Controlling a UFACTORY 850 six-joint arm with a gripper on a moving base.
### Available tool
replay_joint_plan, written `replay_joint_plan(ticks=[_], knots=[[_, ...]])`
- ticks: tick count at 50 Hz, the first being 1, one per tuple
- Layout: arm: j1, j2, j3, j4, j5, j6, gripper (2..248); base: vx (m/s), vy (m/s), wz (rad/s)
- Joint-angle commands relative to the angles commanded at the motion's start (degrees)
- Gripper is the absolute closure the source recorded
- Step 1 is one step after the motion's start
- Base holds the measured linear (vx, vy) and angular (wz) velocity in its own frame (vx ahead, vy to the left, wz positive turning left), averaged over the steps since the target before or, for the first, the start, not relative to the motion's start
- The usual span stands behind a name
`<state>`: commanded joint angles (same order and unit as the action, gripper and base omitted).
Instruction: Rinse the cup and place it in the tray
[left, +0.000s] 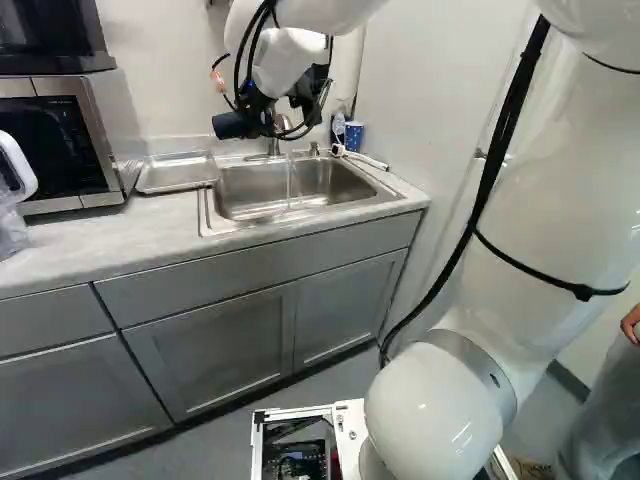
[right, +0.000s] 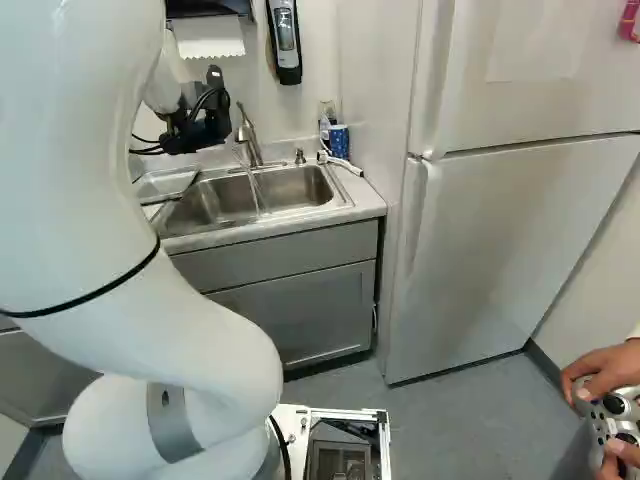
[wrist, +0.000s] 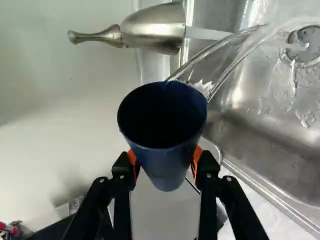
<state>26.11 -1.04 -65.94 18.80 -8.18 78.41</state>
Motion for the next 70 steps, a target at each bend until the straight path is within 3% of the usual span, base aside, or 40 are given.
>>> replay_joint_plan(ticks=[56, 70], knots=[[0.0, 0.0, 0.0, 0.0, 0.0, 33.73, 129, 0.0, 0.0, 0.0], [0.0, 0.0, 0.0, 0.0, 0.0, 33.73, 129, 0.0, 0.0, 0.0]])
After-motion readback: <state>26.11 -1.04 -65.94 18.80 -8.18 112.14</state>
